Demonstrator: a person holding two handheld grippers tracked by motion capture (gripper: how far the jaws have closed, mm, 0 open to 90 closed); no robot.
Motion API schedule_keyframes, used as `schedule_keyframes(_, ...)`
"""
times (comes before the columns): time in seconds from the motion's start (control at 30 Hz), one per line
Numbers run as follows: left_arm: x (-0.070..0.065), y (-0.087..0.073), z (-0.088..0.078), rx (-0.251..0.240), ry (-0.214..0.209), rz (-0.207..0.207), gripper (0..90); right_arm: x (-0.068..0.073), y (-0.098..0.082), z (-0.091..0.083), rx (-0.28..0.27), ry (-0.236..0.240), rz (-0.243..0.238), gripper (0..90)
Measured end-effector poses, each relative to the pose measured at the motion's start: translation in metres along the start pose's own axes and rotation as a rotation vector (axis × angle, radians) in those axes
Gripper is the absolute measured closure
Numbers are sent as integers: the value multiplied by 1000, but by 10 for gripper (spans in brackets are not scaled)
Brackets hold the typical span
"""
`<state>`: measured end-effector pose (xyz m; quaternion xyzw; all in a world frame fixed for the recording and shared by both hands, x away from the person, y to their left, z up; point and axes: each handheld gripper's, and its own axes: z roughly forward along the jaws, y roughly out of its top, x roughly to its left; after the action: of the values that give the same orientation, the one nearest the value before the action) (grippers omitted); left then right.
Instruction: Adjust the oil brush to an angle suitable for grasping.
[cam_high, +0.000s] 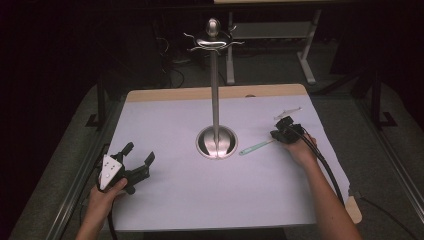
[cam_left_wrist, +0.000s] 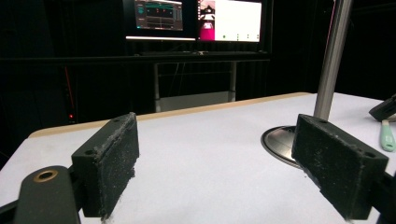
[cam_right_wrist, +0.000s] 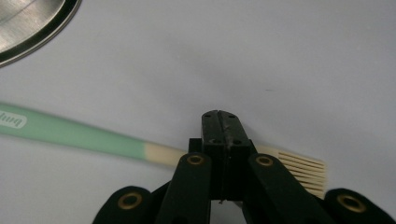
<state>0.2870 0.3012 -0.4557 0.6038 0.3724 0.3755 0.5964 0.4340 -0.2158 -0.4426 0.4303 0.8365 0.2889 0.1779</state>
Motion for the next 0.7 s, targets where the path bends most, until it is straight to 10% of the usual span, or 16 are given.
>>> schedule_keyframes(0.7, 0, 0, 0, 1, -1, 3, 146, 11, -19, -22, 55, 64, -36, 900)
